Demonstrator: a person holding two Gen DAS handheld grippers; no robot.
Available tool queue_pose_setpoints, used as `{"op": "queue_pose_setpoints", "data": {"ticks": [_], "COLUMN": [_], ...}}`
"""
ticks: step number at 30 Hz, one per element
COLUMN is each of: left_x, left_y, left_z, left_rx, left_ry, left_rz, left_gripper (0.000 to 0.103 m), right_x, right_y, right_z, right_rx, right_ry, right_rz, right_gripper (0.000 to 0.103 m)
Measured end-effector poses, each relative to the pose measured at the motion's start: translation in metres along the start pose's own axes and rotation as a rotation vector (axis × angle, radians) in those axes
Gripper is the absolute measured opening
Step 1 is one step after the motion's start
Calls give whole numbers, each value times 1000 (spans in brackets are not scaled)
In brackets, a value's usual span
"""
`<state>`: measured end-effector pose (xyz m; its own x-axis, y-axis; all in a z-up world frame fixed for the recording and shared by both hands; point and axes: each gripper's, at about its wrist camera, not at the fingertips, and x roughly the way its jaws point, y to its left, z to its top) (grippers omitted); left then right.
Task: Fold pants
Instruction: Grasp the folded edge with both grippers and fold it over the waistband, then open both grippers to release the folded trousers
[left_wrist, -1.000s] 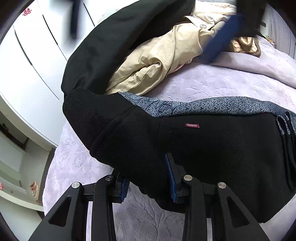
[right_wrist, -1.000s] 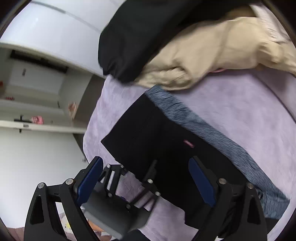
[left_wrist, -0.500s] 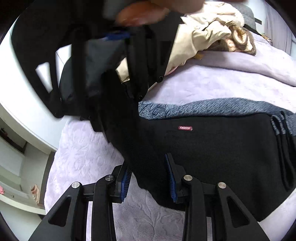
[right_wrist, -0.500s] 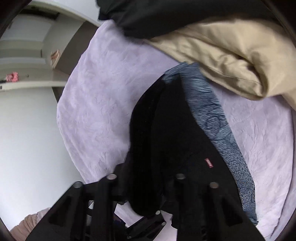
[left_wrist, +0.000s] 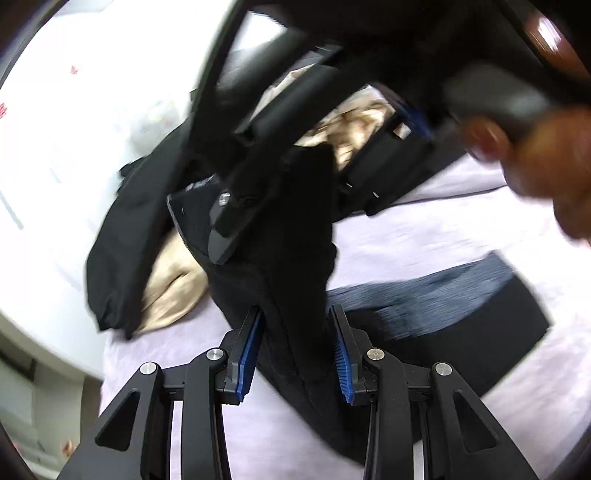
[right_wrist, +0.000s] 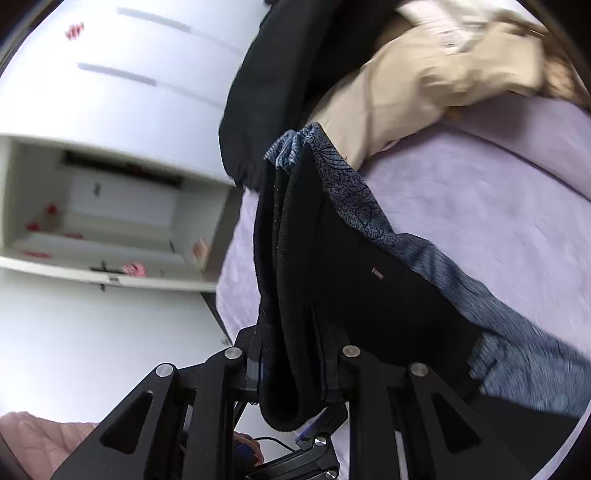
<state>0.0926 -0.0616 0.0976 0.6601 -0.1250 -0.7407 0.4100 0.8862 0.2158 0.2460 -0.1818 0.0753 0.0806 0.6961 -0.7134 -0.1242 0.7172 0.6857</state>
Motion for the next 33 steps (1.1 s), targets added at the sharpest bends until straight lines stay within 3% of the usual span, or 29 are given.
{"op": "queue_pose_setpoints", "data": {"ticks": [8,12,16,20,22,26,29,33], "left_x": [-6,18,48,56,53,42,36,24], "left_y": [-144,-206,-240,-242,-233,-206,-178,-135], "left_z": [22,7,-17,-35,-37,-31,-31,-38], "left_rx": [196,275,332,389,377,292,148,-52], "left_ry": [-4,54,160,216,247,304,388,467], "left_rz": [-142,-192,-196,-205,-241,-264,-237,-111], "left_gripper": [36,36,36,49,67,69,69,69], "right_x": [-111,-118,-95,-79,-75,-85,-92,-92], "right_y": [-134,-199,-254,-282,-285,-272,-261,-250], "right_z": [-110,-151,-181,-205,-208,-203,-195,-190], "right_rx": [239,344,446,509,520,470,424,378], "right_ry": [-254,-288,-275,-261,-275,-244,-211,-185], "right_rz": [127,126,141,154,145,40,-54,-125], "right_gripper": [21,21,21,21,21,23,28,32]}}
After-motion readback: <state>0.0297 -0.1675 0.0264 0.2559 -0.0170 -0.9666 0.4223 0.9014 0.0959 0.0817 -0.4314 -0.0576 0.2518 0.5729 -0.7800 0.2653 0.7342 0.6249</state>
